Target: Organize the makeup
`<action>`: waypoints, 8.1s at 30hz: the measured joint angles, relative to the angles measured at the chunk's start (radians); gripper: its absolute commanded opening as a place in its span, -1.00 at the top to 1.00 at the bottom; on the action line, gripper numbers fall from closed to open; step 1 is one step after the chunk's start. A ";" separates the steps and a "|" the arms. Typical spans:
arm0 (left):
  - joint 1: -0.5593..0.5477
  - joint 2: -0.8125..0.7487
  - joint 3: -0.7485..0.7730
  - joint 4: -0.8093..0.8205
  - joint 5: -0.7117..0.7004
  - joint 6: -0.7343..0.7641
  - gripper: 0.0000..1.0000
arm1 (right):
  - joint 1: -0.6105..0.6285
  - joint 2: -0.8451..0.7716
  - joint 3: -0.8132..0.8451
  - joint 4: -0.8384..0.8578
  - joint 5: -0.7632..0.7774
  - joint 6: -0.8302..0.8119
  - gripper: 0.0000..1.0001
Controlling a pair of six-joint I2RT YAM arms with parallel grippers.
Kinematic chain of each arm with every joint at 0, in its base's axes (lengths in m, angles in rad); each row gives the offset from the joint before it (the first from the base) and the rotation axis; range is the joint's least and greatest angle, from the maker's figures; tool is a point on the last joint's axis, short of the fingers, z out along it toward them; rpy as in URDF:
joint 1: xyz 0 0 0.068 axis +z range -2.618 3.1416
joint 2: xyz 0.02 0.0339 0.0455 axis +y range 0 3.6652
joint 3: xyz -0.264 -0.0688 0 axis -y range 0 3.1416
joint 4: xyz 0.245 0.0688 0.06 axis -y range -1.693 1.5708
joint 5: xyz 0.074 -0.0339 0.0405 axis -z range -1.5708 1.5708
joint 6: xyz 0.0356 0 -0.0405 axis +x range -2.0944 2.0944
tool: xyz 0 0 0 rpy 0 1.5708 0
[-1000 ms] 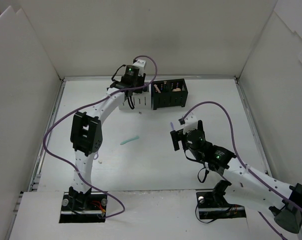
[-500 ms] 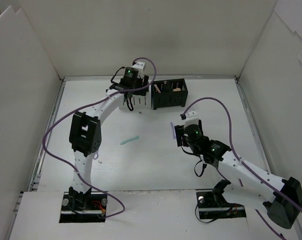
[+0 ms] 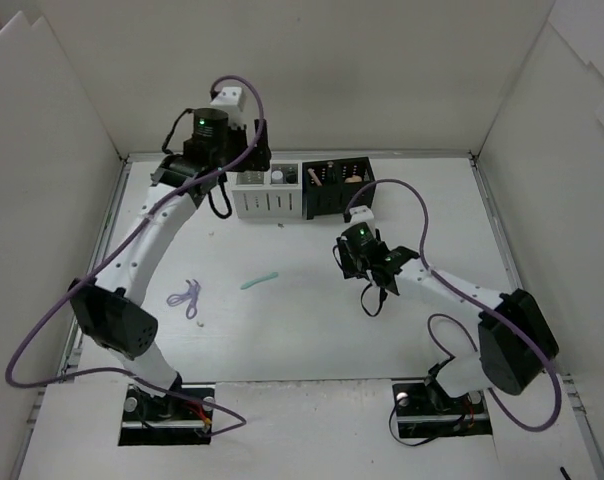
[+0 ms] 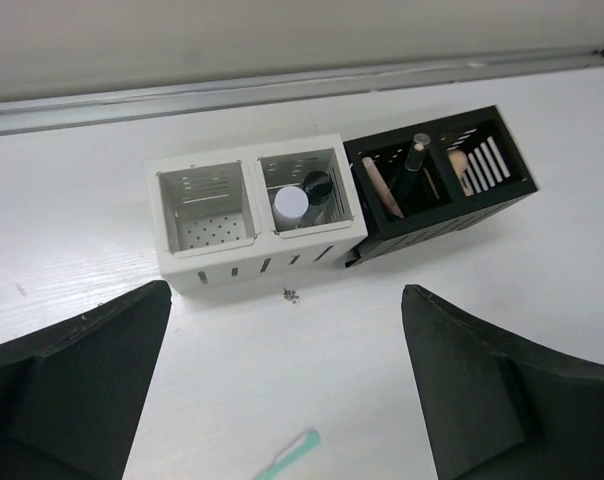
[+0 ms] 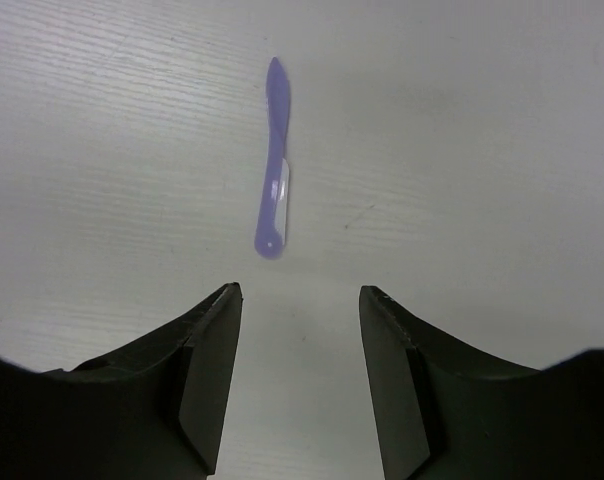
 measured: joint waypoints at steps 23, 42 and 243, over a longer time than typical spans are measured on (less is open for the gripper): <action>0.045 -0.759 -0.636 -0.304 0.107 -0.129 -0.99 | -0.093 0.416 0.184 0.061 -0.138 0.075 1.00; -0.016 -0.591 -0.722 -0.067 0.380 -0.277 -0.37 | 0.216 -0.102 -0.007 0.203 -0.202 -0.072 1.00; 0.126 0.257 -0.192 0.580 0.066 0.178 0.43 | 0.235 -0.722 -0.367 0.137 0.026 -0.100 -0.61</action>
